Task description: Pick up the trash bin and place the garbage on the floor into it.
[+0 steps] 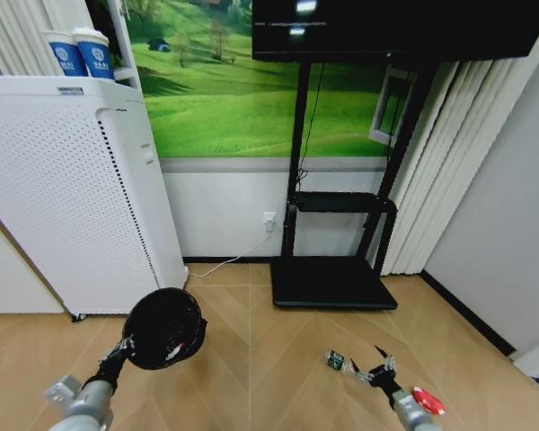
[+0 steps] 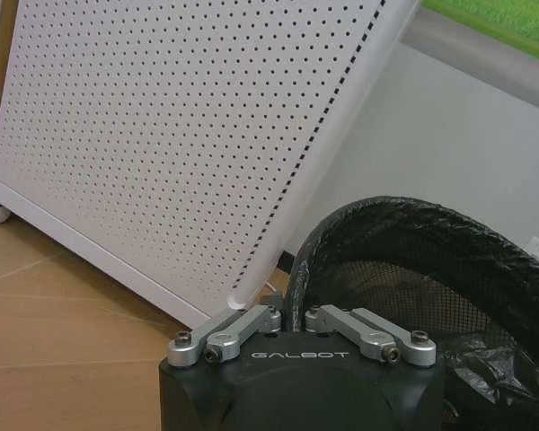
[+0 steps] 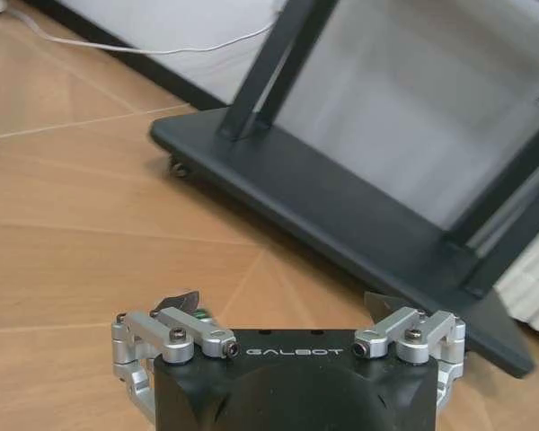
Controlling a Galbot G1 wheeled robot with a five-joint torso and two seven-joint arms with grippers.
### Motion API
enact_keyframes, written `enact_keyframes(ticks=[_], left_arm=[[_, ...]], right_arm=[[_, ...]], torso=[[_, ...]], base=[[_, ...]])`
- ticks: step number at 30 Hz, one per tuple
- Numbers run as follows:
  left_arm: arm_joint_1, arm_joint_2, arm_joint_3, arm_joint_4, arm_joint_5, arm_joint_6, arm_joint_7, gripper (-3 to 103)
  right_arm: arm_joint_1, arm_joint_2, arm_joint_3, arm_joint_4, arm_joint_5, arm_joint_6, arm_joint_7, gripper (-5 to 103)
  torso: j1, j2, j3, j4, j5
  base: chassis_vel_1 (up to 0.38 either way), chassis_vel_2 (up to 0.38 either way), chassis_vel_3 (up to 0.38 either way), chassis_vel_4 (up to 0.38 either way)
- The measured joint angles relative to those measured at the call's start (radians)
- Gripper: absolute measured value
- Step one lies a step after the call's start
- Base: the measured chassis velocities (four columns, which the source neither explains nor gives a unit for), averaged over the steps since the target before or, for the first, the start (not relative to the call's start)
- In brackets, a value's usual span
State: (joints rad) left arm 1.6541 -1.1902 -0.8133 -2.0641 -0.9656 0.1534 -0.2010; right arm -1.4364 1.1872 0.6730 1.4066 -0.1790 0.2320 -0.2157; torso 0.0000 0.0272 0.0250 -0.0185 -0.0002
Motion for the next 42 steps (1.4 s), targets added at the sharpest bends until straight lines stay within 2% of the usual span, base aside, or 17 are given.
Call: enact_keyframes(ticks=[10, 17, 22, 24, 31, 32, 34, 36, 37, 40, 41, 42], left_arm=[[-0.003, -0.014, 0.024, 0.023, 0.023, 0.0, 0.015, 6], [-0.014, -0.015, 0.063, 0.029, 0.039, 0.0, 0.016, 6], [-0.017, -0.008, 0.096, 0.031, 0.051, 0.0, 0.013, 6], [-0.014, -0.008, 0.098, 0.032, 0.053, 0.0, 0.013, 6], [-0.005, -0.01, 0.113, 0.035, 0.061, -0.001, 0.011, 6], [-0.004, -0.01, 0.118, 0.036, 0.062, -0.001, 0.011, 6], [-0.005, -0.01, 0.122, 0.037, 0.063, -0.002, 0.01, 6], [-0.009, -0.009, 0.13, 0.043, 0.064, -0.002, 0.011, 6], [-0.009, -0.009, 0.13, 0.043, 0.064, -0.002, 0.011, 6], [-0.023, -0.007, 0.141, 0.052, 0.063, -0.004, 0.008, 6], [-0.023, -0.007, 0.141, 0.052, 0.063, -0.004, 0.008, 6], [-0.027, -0.006, 0.145, 0.055, 0.063, -0.004, 0.006, 6]], right_arm=[[0.086, -0.006, -0.088, -0.141, -0.072, 0.011, -0.017, 100], [0.174, -0.037, -0.134, -0.272, -0.11, 0.014, -0.039, 101], [0.23, -0.051, -0.146, -0.357, -0.115, 0.008, -0.044, 97], [0.246, -0.051, -0.151, -0.377, -0.116, 0.008, -0.045, 94], [0.318, -0.02, -0.16, -0.463, -0.153, 0.01, -0.083, 100], [0.326, -0.014, -0.157, -0.469, -0.159, 0.007, -0.088, 95], [0.327, -0.012, -0.155, -0.469, -0.16, 0.006, -0.093, 95], [0.325, -0.013, -0.15, -0.463, -0.156, 0.005, -0.113, 84], [0.325, -0.013, -0.15, -0.463, -0.156, 0.005, -0.113, 84], [0.313, -0.012, -0.144, -0.451, -0.147, 0.006, -0.12, 68], [0.313, -0.012, -0.144, -0.451, -0.147, 0.006, -0.12, 68], [0.31, -0.01, -0.143, -0.45, -0.146, 0.007, -0.12, 62]], torso=[[0.0, 0.0, 0.0, -0.0001, 0.0004], [0.0, 0.0, 0.0, -0.0002, 0.0004], [0.0, 0.0, 0.0, -0.0006, 0.0001], [0.0, 0.0, 0.0, -0.0003, 0.0002], [0.0, 0.0, 0.0, -0.0001, 0.0002], [0.0, 0.0, 0.0, 0.0002, 0.0006], [0.0, 0.0, 0.0, 0.0, 0.0003], [0.0, 0.0, 0.0, -0.0003, 0.0], [0.0, 0.0, 0.0, -0.0003, 0.0], [0.0, 0.0, 0.0, -0.0003, 0.0], [0.0, 0.0, 0.0, -0.0003, 0.0], [0.0, 0.0, 0.0, -0.0004, -0.0001]], base=[[0.0, 0.0, 0.0, 0.0], [0.0, 0.0, 0.0, 0.0], [0.0, 0.0, 0.0, 0.0], [0.0, 0.0, 0.0, 0.0], [0.0, 0.0, 0.0, 0.0], [0.0, 0.0, 0.0, 0.0], [0.0, 0.0, 0.0, 0.0], [0.0, 0.0, 0.0, 0.0], [0.0, 0.0, 0.0, 0.0], [0.0, 0.0, 0.0, 0.0], [0.0, 0.0, 0.0, 0.0], [0.0, 0.0, 0.0, 0.0]])
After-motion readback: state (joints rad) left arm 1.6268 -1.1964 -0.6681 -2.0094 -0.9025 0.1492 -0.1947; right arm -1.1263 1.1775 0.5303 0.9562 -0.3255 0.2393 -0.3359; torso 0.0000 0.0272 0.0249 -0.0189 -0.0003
